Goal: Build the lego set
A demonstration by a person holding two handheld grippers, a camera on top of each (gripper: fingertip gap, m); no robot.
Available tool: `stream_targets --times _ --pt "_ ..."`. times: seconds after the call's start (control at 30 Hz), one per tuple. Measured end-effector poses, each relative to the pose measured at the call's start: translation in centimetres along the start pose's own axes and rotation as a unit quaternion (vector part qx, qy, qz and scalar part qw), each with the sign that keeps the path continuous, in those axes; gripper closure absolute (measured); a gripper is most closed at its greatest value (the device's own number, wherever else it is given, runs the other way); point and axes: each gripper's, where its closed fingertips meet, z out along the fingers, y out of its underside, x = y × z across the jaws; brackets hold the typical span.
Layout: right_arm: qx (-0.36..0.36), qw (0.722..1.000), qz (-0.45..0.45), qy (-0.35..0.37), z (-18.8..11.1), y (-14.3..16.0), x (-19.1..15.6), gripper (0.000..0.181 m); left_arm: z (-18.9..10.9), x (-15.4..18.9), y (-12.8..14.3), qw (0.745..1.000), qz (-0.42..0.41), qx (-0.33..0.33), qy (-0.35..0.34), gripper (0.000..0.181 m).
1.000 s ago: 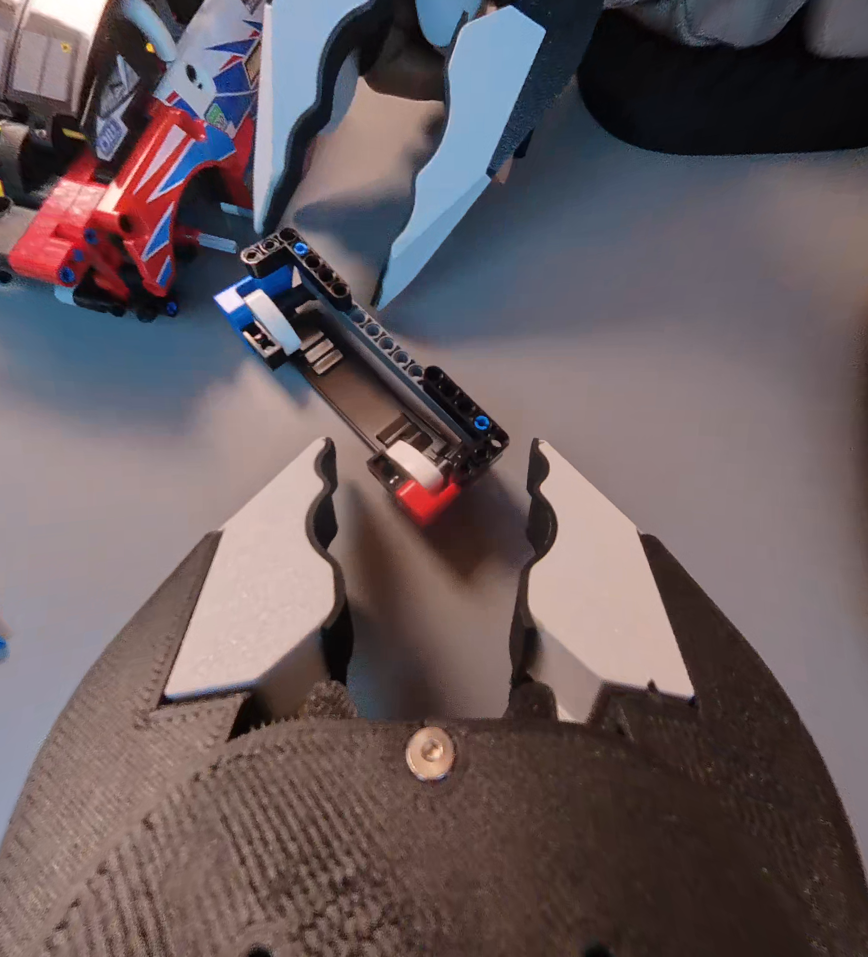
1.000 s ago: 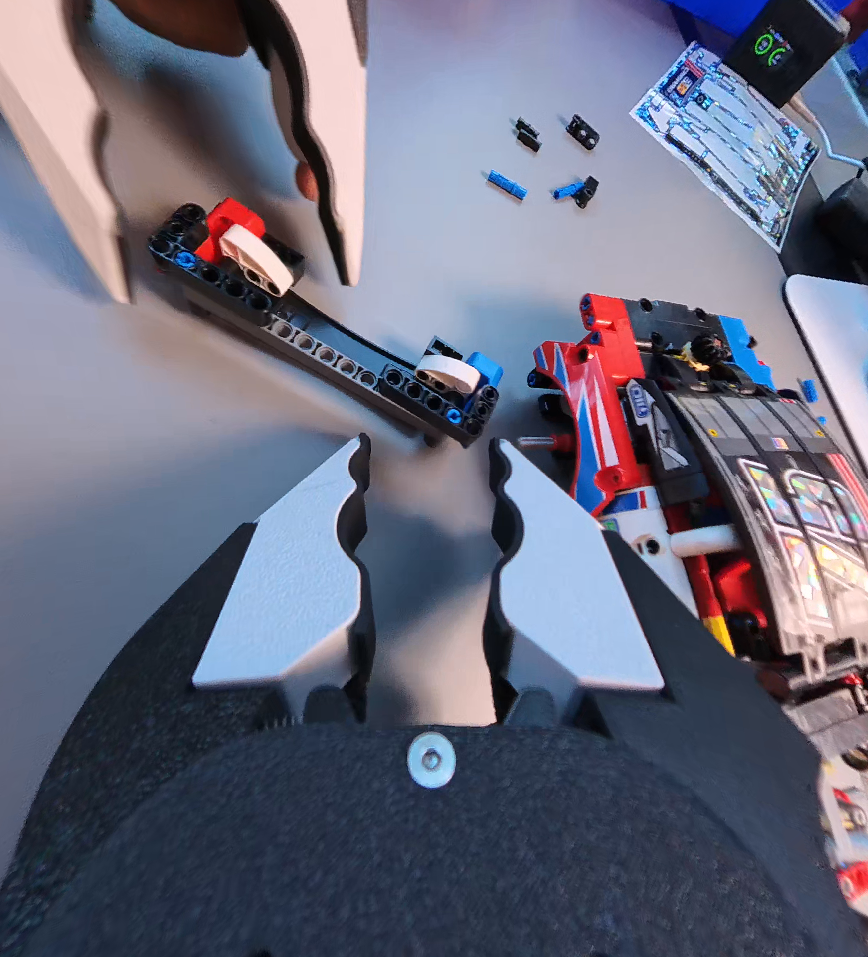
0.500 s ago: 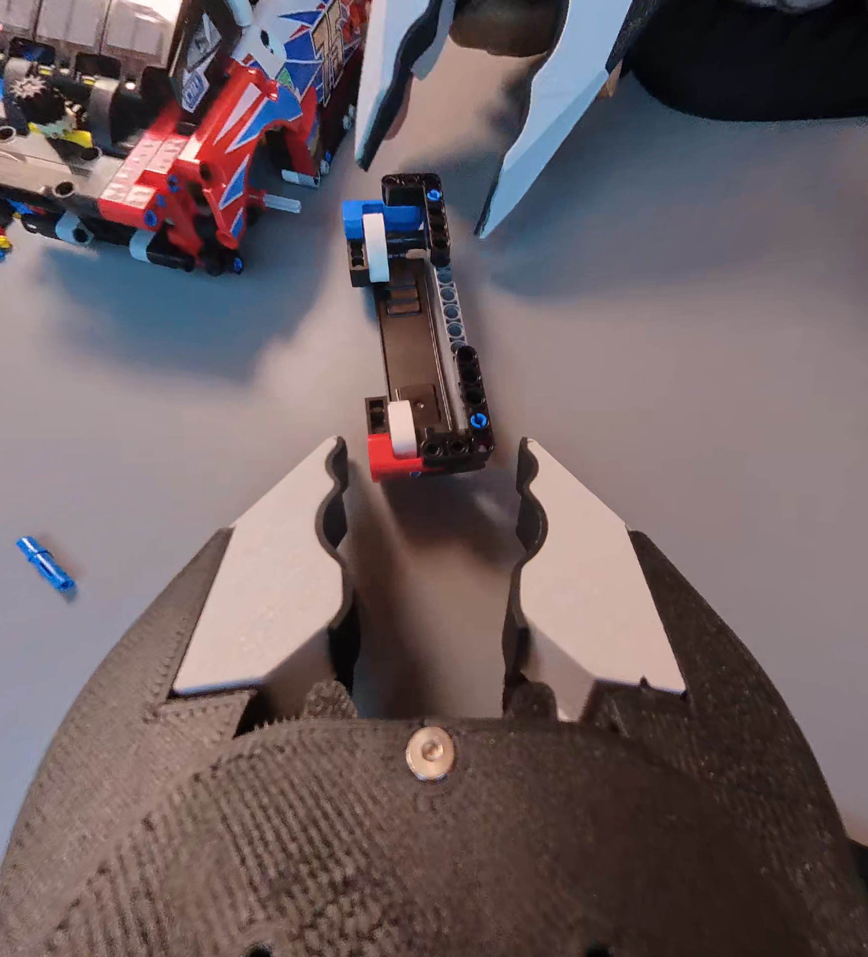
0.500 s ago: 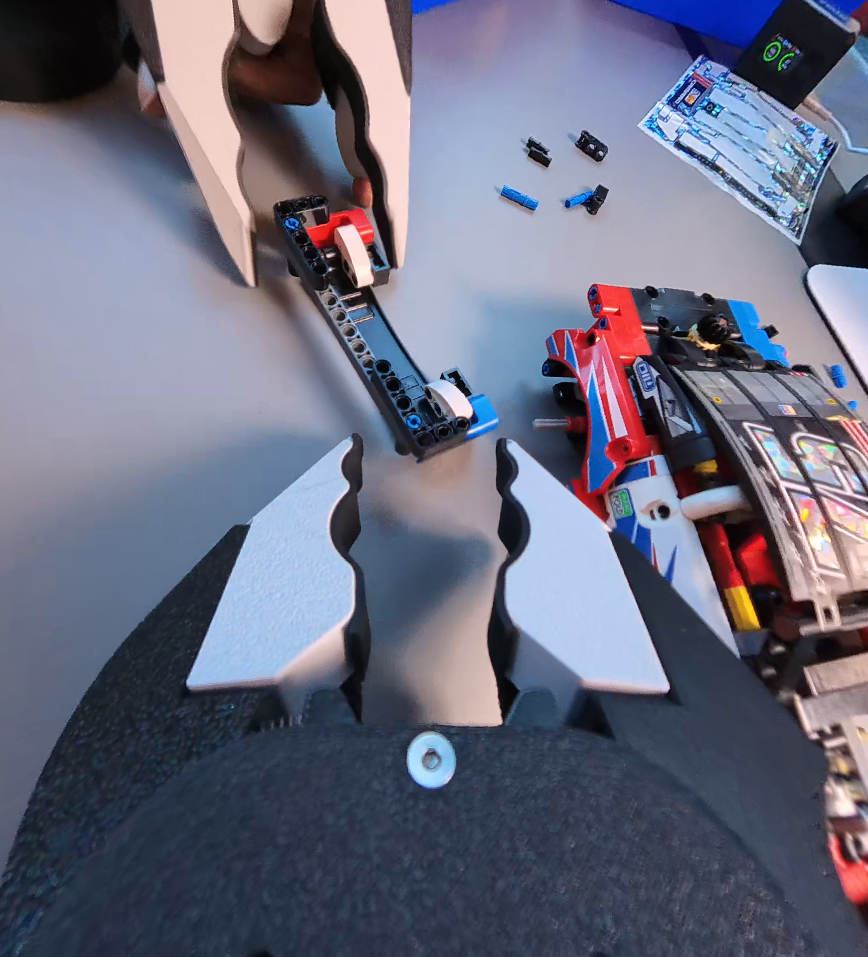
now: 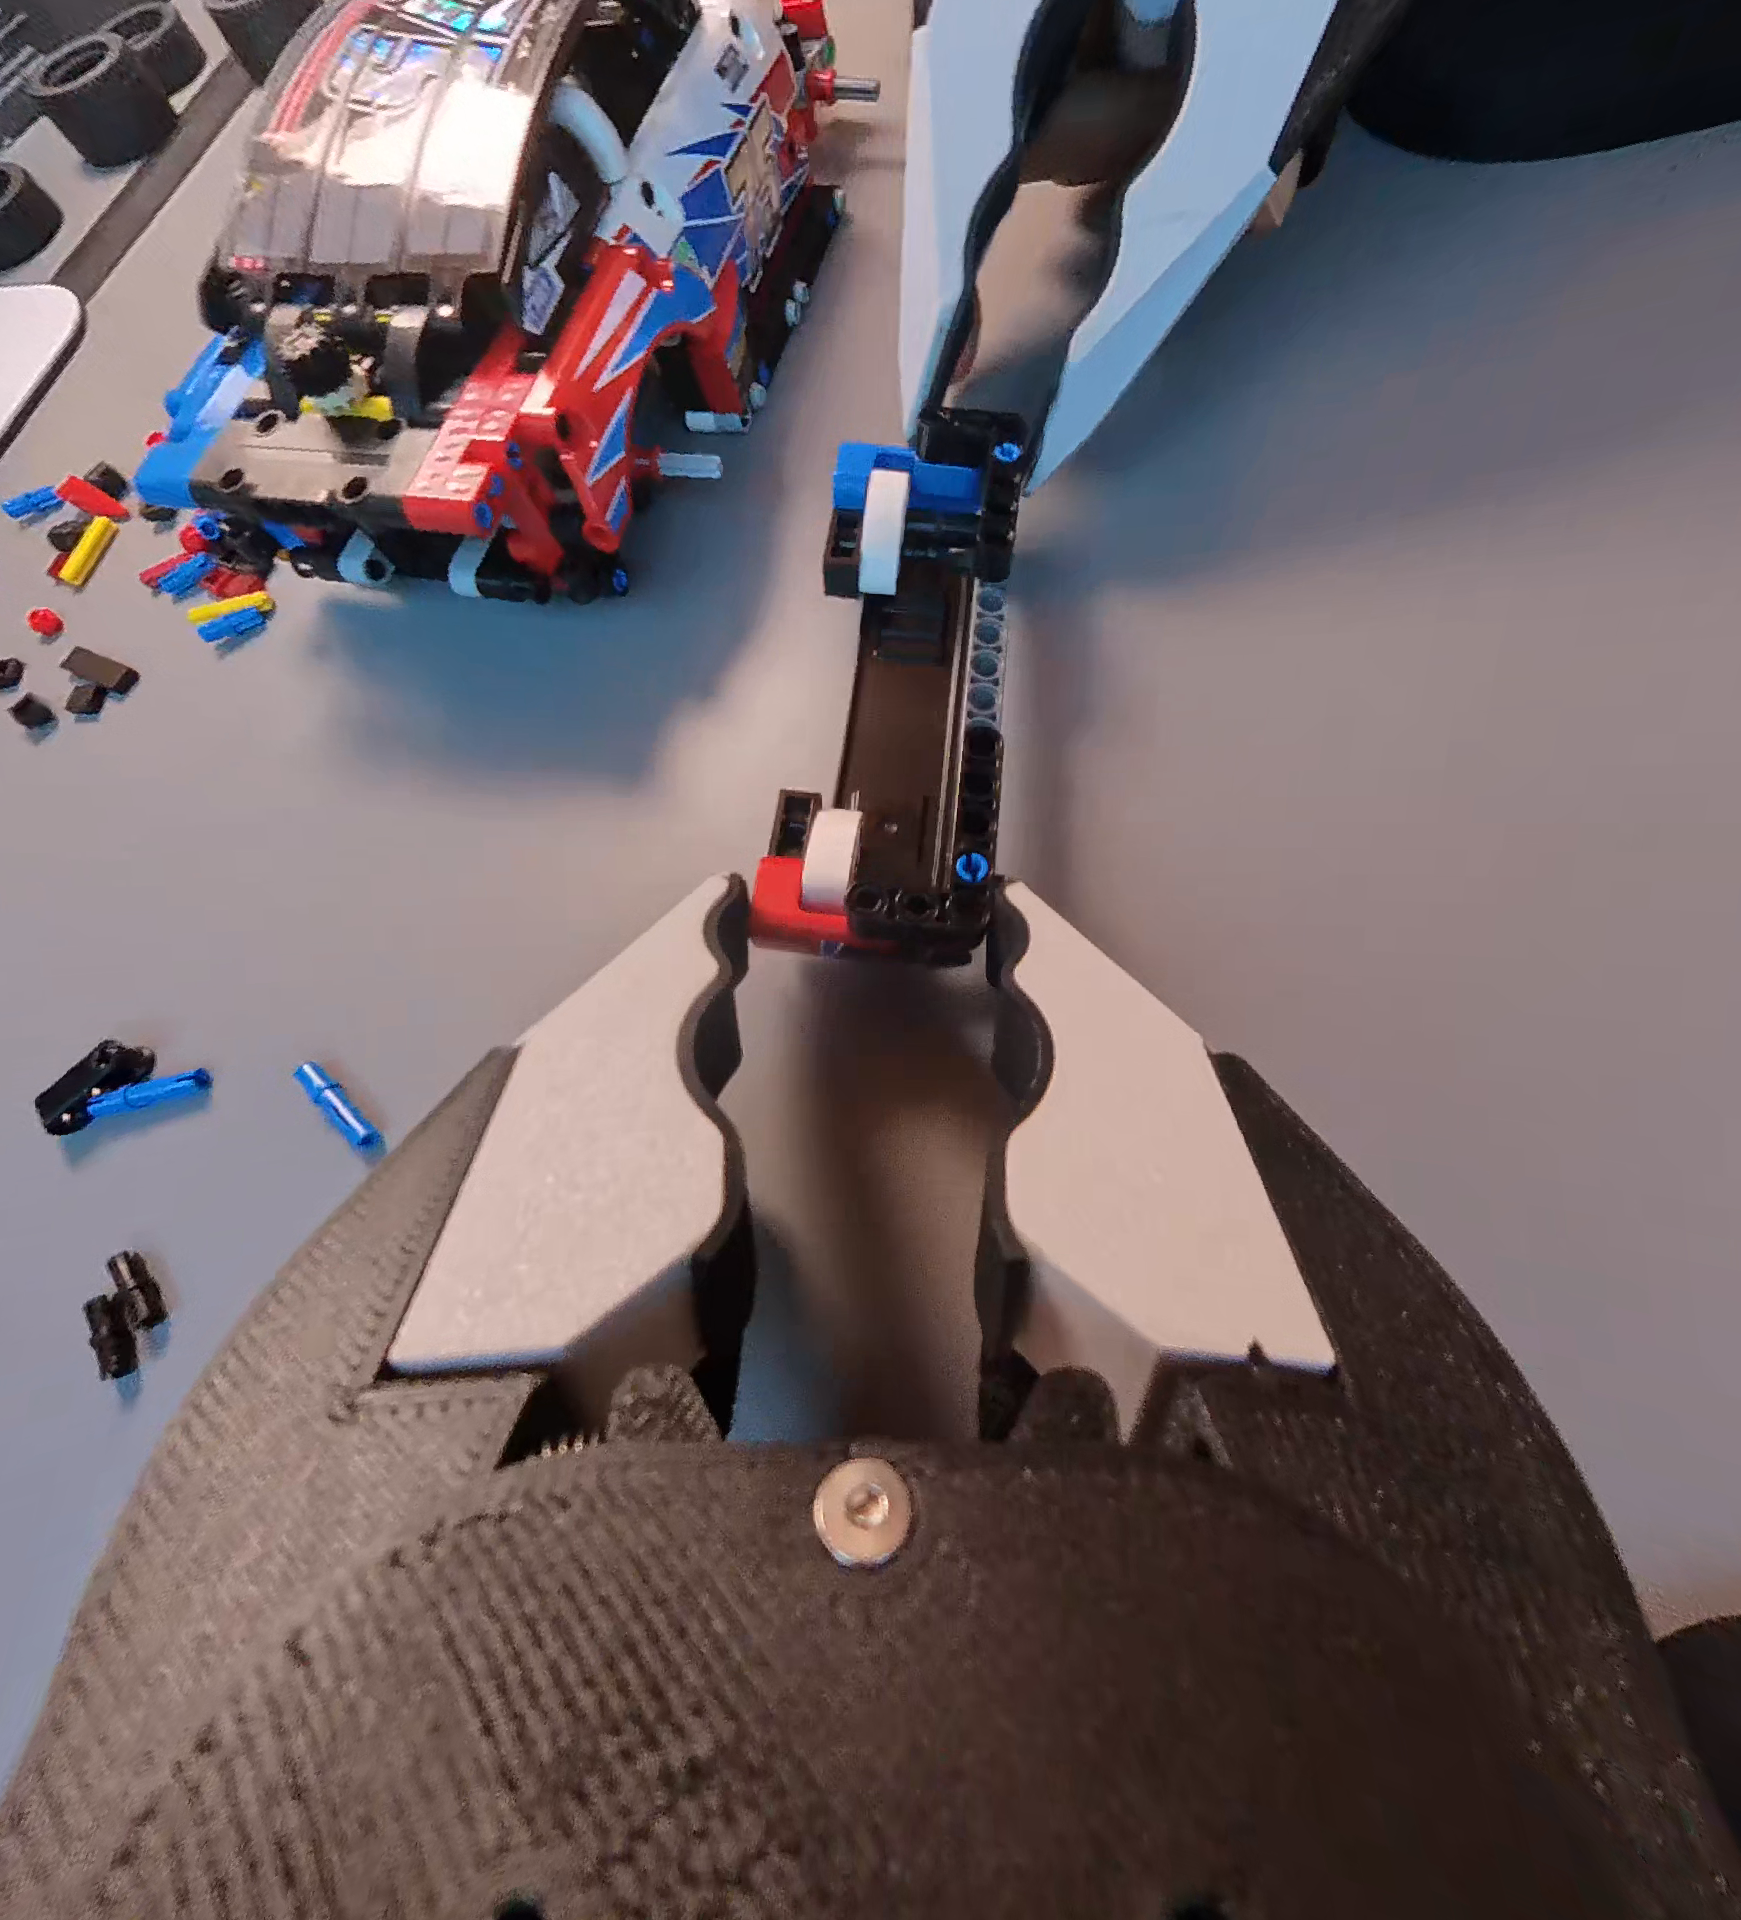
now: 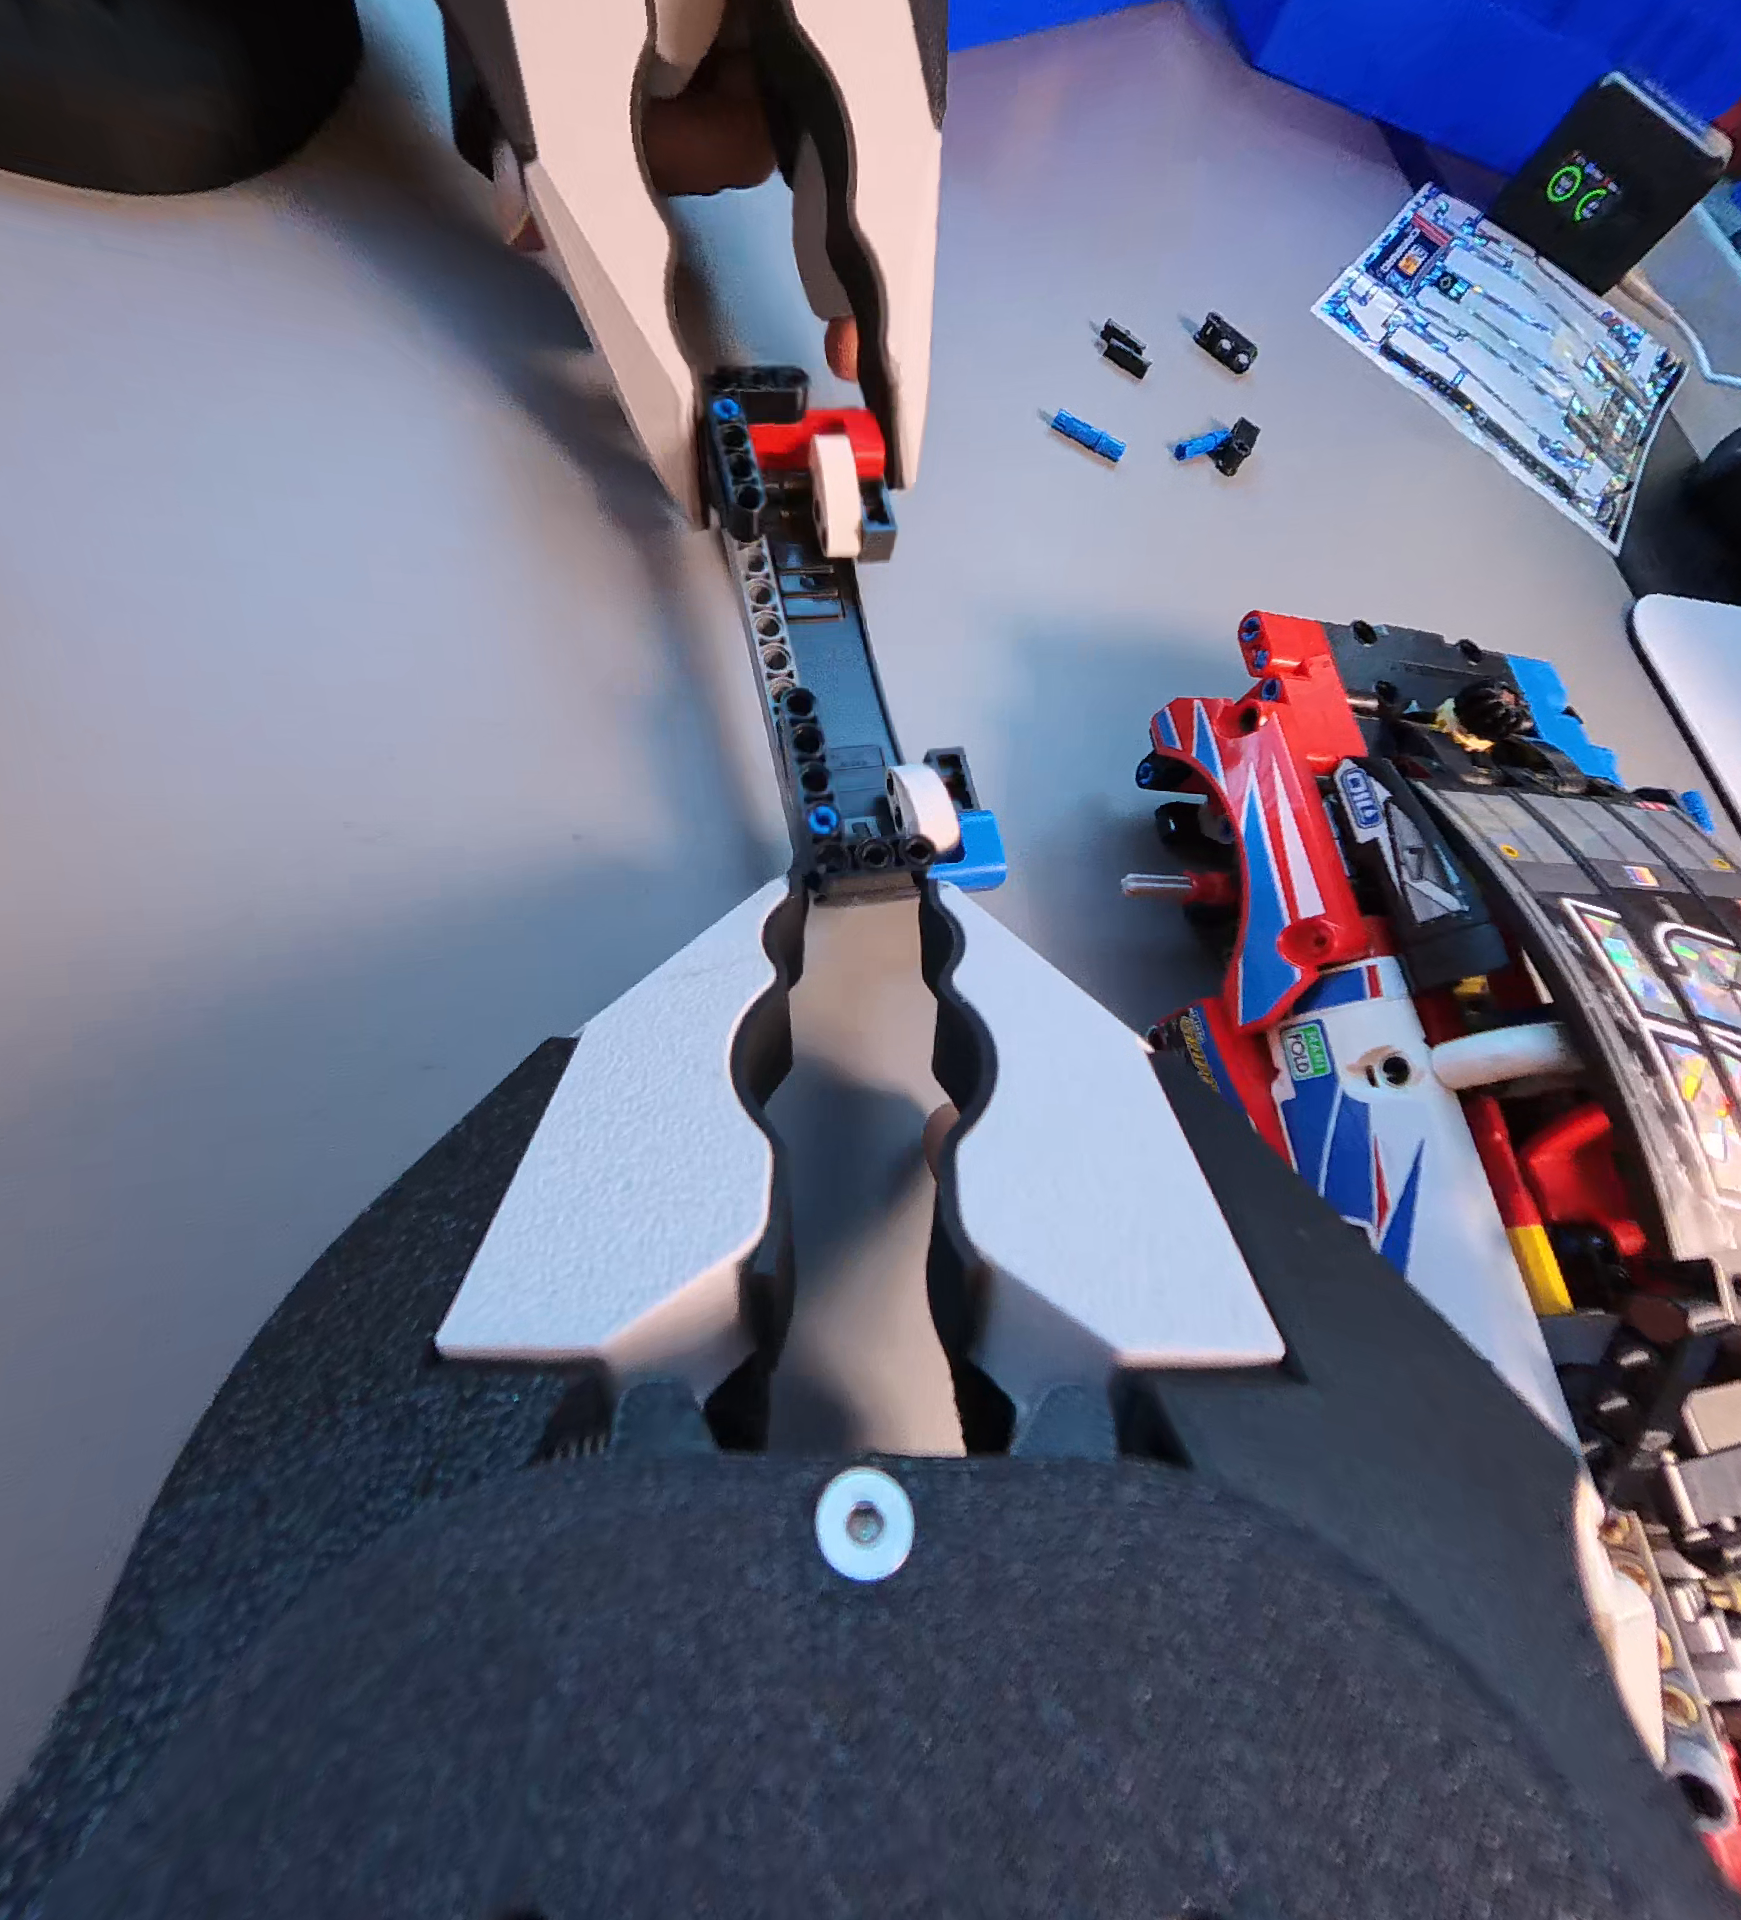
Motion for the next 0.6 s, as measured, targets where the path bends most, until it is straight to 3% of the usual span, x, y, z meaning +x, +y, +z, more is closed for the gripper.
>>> stream_targets --times 0.33,0.47,0.6 --pt "0.022 1.0 0.016 0.01 -0.5 -0.5 0.5 0.161 -1.0 -0.8 -1.0 0.998 -0.026 0.045 -0.029 0.133" --pt "0.082 0.995 0.049 0.025 -1.5 -2.1 1.5 0.156 -2.7 -1.7 -3.2 0.988 -0.078 0.132 -0.033 0.122" --pt "0.136 0.985 0.082 0.06 -2.6 -3.5 3.2 0.153 -5.2 -4.1 -5.2 0.965 -0.112 0.219 -0.089 0.12"
